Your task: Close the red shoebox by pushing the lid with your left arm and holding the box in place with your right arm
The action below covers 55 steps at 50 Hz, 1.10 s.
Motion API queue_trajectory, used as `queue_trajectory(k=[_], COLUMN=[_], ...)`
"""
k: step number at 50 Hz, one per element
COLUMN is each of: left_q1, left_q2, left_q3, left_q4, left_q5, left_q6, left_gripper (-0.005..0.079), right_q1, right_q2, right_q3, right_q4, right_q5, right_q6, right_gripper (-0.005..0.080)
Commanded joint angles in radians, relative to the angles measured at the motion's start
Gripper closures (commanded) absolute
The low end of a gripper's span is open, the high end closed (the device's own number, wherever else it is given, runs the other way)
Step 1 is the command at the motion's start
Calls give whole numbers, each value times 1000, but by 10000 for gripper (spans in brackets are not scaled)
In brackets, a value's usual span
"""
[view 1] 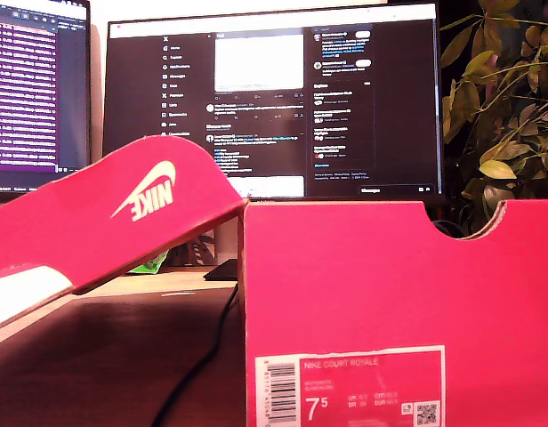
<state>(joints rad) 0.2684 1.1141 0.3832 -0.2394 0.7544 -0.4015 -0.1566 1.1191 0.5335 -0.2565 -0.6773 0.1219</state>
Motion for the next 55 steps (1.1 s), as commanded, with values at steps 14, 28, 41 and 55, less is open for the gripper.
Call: queue_trajectory(k=[14, 28, 41, 55], left_q1=[3, -42, -130, -167], left_q2=[230, 293, 303, 297], left_q3=[10, 10, 14, 90], left_q4=[10, 45, 129, 148], left_q5=[90, 141, 203, 282], left_q6=[52, 41, -34, -67], left_gripper=[762, 762, 761, 762], right_q1=[8, 87, 159, 185], right_q2=[165, 272, 323, 341], right_q3=[-2, -2, -2, -2], right_q4=[103, 175, 217, 224], right_q5=[-58, -77, -72, -72], right_q6=[9, 10, 13, 12], right_gripper=[764, 764, 764, 764])
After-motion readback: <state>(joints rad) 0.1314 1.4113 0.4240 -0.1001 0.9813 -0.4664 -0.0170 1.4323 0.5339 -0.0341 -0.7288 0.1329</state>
